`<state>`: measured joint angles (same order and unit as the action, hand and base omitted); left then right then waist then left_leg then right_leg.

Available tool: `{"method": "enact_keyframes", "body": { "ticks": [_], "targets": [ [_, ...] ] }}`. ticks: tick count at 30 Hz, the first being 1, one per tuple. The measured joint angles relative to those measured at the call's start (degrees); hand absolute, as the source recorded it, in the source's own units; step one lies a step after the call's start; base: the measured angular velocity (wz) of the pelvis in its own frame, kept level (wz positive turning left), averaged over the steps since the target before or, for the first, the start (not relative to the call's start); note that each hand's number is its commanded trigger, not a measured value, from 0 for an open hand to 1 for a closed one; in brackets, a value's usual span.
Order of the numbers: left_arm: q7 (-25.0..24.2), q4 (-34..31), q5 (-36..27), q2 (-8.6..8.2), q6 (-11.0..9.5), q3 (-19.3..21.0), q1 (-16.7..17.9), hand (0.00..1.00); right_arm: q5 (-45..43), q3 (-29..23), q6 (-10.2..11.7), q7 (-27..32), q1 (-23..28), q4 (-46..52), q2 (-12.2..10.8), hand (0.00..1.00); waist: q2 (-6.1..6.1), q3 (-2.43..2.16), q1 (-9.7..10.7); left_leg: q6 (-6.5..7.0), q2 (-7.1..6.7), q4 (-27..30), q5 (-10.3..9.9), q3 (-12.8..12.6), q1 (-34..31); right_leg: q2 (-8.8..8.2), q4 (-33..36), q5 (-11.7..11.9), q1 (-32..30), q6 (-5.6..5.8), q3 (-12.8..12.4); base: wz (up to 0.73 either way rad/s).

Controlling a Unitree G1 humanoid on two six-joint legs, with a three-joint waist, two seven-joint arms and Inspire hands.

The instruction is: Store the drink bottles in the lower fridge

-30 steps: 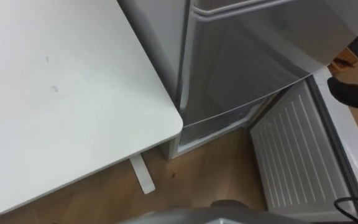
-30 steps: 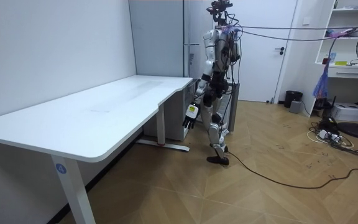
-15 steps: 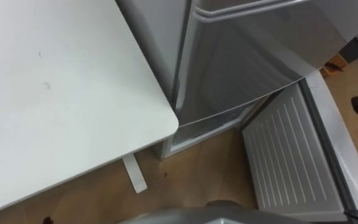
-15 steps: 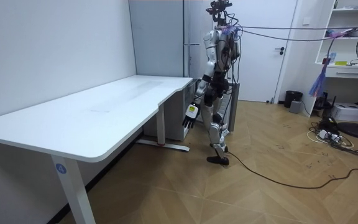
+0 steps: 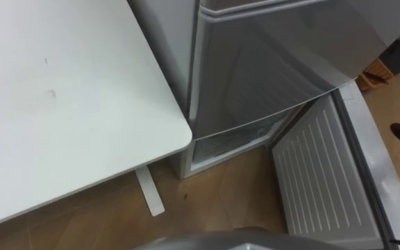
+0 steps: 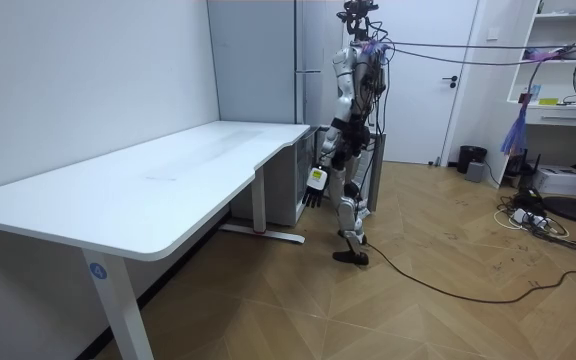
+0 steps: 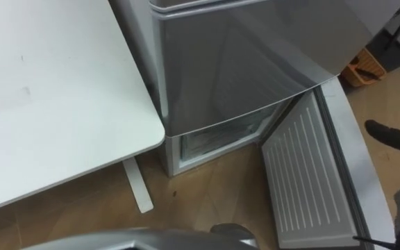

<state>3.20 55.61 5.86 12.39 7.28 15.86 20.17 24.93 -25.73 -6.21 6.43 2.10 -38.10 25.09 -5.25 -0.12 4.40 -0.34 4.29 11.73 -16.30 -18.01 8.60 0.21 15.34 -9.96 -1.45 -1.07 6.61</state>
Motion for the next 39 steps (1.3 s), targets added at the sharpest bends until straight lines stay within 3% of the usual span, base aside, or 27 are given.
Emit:
{"method": "enact_keyframes", "body": {
  "ticks": [2, 10, 14, 18, 25, 31, 36, 39],
  "targets": [
    [-0.48, 0.04, 0.33, 0.00, 0.02, 0.00, -0.05, 0.00, 1.86, 0.00, -0.04, -2.28, -0.66, -4.16, 1.03, 0.00, 0.06, 0.04, -0.01, -0.11, 0.10, -0.33, 0.12, 0.10, -0.14, 0.07, -0.02, 0.04, -0.11, -0.16, 0.21, 0.00],
    [-1.68, 0.05, 0.67, 0.06, 1.31, 0.04, -0.18, 0.00, 2.82, 0.37, -1.36, -9.21, -1.18, -16.34, 1.15, 0.00, 0.56, -0.21, -0.59, -0.49, 0.30, -1.26, 0.55, 0.36, 0.17, 0.90, -0.79, 0.23, 0.00, -0.52, 0.34, -0.01],
    [-1.74, 1.35, 1.08, 0.41, 1.20, 0.06, -0.50, 0.00, 2.80, 0.32, -0.65, -12.26, -2.08, -21.54, 1.24, 0.00, 0.87, 0.00, -1.57, -0.60, 0.78, -0.90, 0.60, 0.14, 1.41, 1.35, -1.91, 0.39, 1.30, -0.78, -0.36, -0.14],
    [-2.17, 2.52, 1.07, 0.60, 1.46, 0.06, -0.49, 0.00, 2.65, 2.27, -0.89, -14.44, -2.07, -22.91, 1.19, 0.00, 0.75, 0.03, -3.17, -0.63, 0.98, -0.87, 0.58, 0.18, 2.56, 2.32, -2.21, 0.64, 1.61, -1.45, -1.97, -0.34],
    [-2.66, 2.52, 1.05, 0.55, 1.40, 0.03, -0.41, 0.00, 0.33, 5.17, -1.12, -17.87, -2.06, -25.06, 0.80, 0.00, 1.25, 0.31, -3.45, -0.71, 0.97, -0.98, 0.61, 1.71, 3.34, 3.49, -1.74, 1.03, 1.09, -2.08, -4.84, -0.22],
    [-3.07, 4.17, 1.02, 0.65, 0.18, -0.32, -2.32, 0.00, 0.59, 6.57, -1.04, -21.70, -2.00, -27.98, 0.69, 0.00, 2.19, 0.26, -3.12, -0.96, 0.93, -1.13, 0.46, 3.42, 2.42, 3.64, -1.68, 1.35, 0.15, -2.11, -4.81, -0.01],
    [-3.96, 6.14, 1.06, 0.65, -0.16, -0.46, -3.50, 0.00, 1.86, 8.86, -1.08, -25.85, -1.83, -29.55, 0.38, 0.00, 1.99, 0.09, -3.29, -1.00, 0.88, -1.11, 0.44, 3.78, 1.77, 3.54, -1.58, 1.71, -0.51, -2.12, -4.53, 0.02],
    [-3.96, 7.22, 1.08, 0.62, -0.20, -0.28, -3.80, 0.00, 1.69, 8.81, -1.05, -28.20, -1.43, -29.56, -1.13, 0.00, 1.74, 0.03, -3.35, -1.05, 0.90, -1.11, 0.47, 3.47, 1.81, 3.53, -1.48, 1.77, -0.53, -2.12, -4.50, -0.01]
  ]
}}
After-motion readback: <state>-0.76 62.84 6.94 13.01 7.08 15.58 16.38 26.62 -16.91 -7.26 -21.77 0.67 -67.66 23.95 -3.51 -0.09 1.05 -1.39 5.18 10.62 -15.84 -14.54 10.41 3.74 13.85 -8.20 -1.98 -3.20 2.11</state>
